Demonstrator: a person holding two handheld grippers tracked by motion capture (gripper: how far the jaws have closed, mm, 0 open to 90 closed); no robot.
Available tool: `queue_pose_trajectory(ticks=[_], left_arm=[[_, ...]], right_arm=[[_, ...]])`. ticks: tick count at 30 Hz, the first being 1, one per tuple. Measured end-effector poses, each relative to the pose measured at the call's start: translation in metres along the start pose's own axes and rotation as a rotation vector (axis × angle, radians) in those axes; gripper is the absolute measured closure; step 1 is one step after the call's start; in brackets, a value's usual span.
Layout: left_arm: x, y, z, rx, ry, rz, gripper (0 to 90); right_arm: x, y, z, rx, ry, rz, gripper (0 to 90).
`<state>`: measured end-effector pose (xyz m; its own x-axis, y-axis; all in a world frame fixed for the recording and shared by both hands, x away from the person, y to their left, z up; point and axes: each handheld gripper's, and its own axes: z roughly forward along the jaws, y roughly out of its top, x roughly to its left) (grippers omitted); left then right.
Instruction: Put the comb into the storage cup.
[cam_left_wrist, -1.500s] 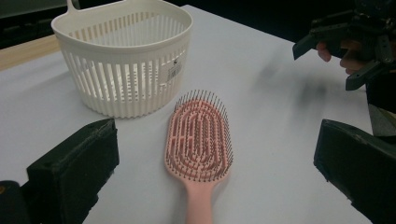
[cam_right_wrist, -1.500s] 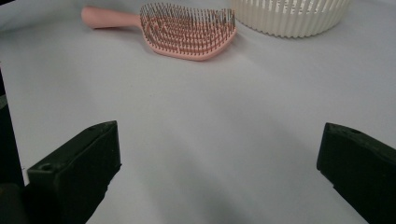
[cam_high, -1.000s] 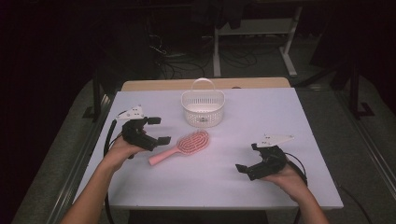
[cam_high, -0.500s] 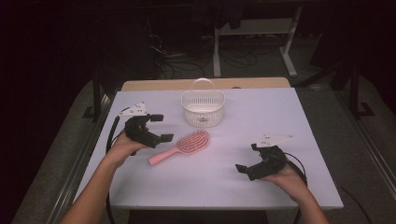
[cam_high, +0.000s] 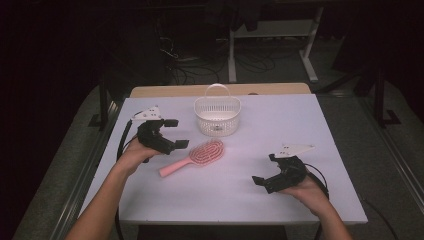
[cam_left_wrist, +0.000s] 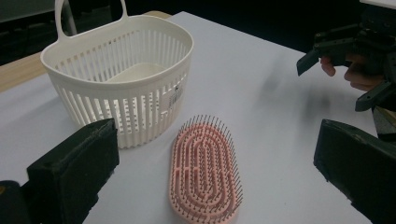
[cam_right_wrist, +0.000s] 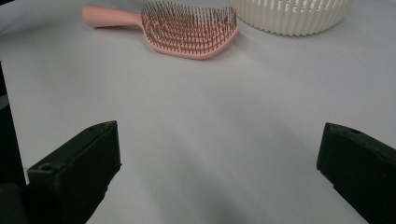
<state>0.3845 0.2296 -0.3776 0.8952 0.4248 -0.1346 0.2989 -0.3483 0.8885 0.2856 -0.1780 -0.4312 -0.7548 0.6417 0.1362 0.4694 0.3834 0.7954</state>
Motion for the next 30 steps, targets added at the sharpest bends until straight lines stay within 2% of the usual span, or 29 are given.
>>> queue_pose_trajectory(ticks=[12,30], left_arm=[[0.004,0.002,0.009,-0.003,-0.011,-0.001,0.0],[0.008,0.013,0.019,-0.014,-0.013,0.026,0.0]], right_arm=[[0.000,0.000,0.000,0.001,0.000,0.000,0.0],[0.000,0.000,0.002,0.006,0.004,0.000,0.0]])
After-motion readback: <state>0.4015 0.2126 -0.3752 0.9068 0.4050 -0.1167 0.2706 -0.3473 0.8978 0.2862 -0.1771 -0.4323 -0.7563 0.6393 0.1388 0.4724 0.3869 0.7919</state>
